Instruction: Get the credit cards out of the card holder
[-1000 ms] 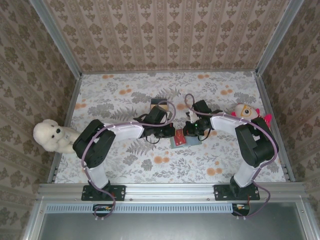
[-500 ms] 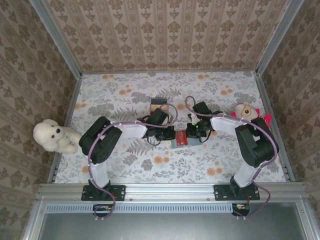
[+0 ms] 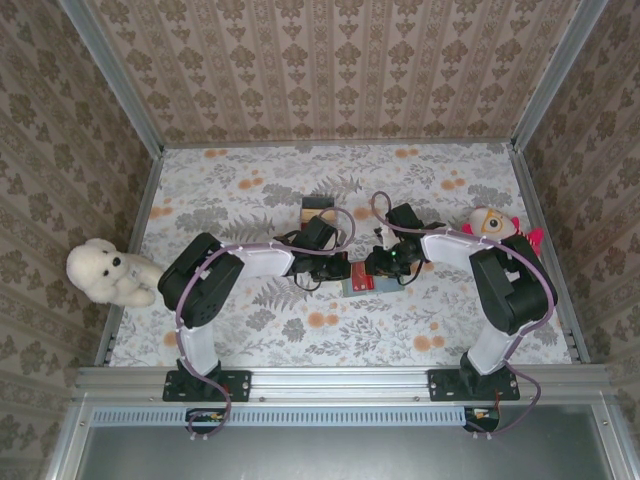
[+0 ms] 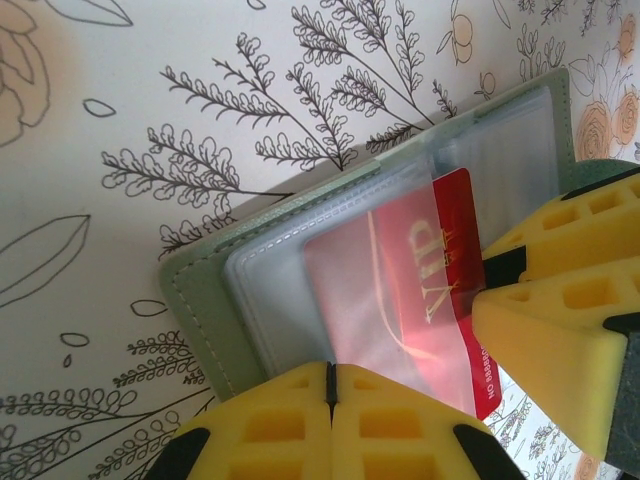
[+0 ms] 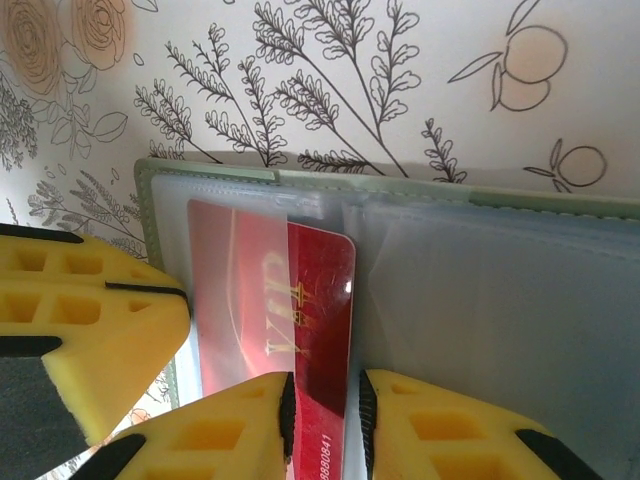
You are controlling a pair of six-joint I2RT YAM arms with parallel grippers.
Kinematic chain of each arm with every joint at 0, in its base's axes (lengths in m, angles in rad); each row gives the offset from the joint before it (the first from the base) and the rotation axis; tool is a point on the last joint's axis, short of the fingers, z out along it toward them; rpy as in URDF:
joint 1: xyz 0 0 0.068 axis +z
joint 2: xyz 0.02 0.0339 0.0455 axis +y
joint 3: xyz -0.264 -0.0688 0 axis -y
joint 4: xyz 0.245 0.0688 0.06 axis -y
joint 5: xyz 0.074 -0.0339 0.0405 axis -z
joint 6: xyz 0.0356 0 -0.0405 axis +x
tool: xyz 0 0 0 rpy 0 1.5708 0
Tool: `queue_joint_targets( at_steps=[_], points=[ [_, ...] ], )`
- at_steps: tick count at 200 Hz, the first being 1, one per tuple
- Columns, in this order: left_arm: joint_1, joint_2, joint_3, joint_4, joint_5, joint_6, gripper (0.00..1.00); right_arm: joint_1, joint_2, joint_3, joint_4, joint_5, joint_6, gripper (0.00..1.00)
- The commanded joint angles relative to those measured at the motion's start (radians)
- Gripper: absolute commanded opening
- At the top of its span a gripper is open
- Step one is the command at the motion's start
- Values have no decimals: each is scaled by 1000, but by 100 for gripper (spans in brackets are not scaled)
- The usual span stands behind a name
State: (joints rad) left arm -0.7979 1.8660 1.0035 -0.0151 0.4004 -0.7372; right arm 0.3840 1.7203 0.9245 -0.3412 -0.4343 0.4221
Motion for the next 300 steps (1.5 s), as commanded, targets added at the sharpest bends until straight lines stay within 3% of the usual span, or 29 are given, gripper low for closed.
queue_joint_targets(
  at_steps=[1, 104, 156, 193, 219, 253, 300],
  points=[
    [-5, 27, 3, -40, 3, 0, 0, -3, 27, -9, 7, -42, 5, 26],
    [1, 9, -10, -64, -9, 22, 0, -41, -24, -40, 5, -17, 1, 6],
    [7, 7, -7, -60, 0, 30, 0, -62, -34, -63, 17, -37, 3, 7],
    [7, 15, -1, -68, 3, 34, 0, -62, 15, -49, 42, -106, 11, 20],
    [6, 20, 0, -73, 2, 34, 0, -61, 45, -38, 48, -148, 0, 24],
    [6, 22, 0, -77, -2, 33, 0, -61, 62, -41, 68, -172, 4, 22],
    [7, 15, 3, -82, -8, 33, 0, -66, 24, -53, 76, -125, 17, 10]
  ],
)
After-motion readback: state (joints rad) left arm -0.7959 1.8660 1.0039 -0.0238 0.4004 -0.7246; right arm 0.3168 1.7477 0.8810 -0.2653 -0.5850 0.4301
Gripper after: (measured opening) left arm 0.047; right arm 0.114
